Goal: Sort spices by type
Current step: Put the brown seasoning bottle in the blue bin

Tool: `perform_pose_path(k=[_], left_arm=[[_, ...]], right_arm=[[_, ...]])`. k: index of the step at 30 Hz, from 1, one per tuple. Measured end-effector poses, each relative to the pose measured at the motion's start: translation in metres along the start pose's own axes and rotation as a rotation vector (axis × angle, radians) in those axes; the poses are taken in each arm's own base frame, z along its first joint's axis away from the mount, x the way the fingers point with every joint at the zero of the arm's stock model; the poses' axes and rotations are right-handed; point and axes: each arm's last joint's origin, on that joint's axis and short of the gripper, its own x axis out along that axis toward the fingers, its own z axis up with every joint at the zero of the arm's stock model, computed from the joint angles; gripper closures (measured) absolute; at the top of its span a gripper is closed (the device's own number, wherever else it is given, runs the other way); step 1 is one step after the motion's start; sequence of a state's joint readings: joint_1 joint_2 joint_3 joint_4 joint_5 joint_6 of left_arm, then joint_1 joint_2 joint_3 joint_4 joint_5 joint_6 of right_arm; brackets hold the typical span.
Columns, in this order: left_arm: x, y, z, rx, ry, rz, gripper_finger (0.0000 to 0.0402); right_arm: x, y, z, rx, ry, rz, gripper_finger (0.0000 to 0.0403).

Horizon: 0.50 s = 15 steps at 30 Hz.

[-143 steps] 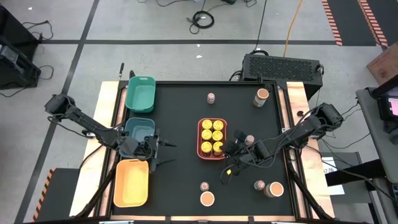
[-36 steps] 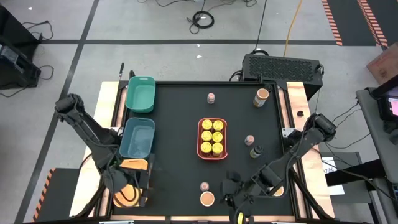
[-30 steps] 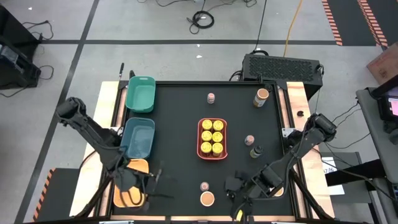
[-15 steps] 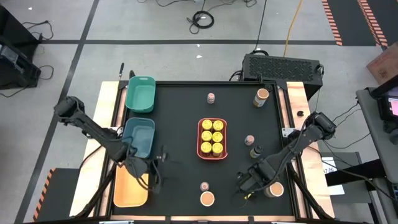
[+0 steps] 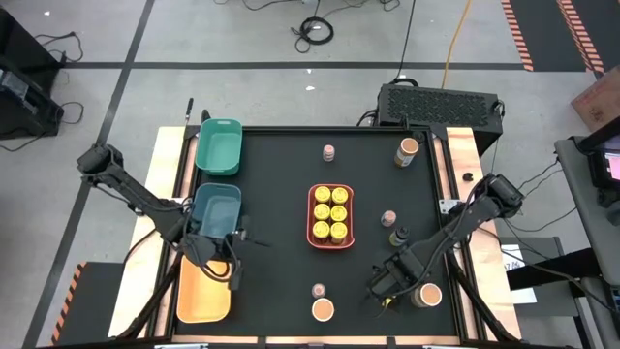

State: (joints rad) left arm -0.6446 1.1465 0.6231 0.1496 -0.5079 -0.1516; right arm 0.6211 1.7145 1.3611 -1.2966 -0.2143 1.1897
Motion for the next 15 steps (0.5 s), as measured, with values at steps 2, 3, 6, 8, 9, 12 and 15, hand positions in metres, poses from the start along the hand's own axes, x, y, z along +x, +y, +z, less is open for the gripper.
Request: perform_pose_path(k=[2,3,6,8,9,12,15], left_arm=[[0.000,0.000,0.000,0.001,0.000,0.000,0.0116],[0.000,0.000,0.000,0.001,0.001,0.000,0.0116],[0.000,0.000,0.000,0.001,0.001,0.000,0.0116],[0.000,0.000,0.000,0.001,0.001,0.000,0.0116],[0.000,0.000,0.000,0.001,0.001,0.000,0.0116],[0.000,0.000,0.000,0.000,0.001,-0.001,0.0116],[0.000,0.000,0.000,0.000,0.001,-0.001,0.0116]], right_arm=[[0.005,0.001,0.001,-0.003,-0.002,0.012,0.0163],[0.008,0.000,0.002,-0.003,-0.003,0.012,0.0154],[0.015,-0.002,0.003,0.000,-0.006,0.002,0.0134],[0.021,-0.005,0.003,0.017,0.001,-0.019,0.0125],[0.024,-0.006,0.003,0.029,0.006,-0.027,0.0121],[0.036,-0.009,0.003,0.034,0.014,-0.032,0.0110],[0.044,-0.008,0.004,0.025,0.019,0.003,0.0103]])
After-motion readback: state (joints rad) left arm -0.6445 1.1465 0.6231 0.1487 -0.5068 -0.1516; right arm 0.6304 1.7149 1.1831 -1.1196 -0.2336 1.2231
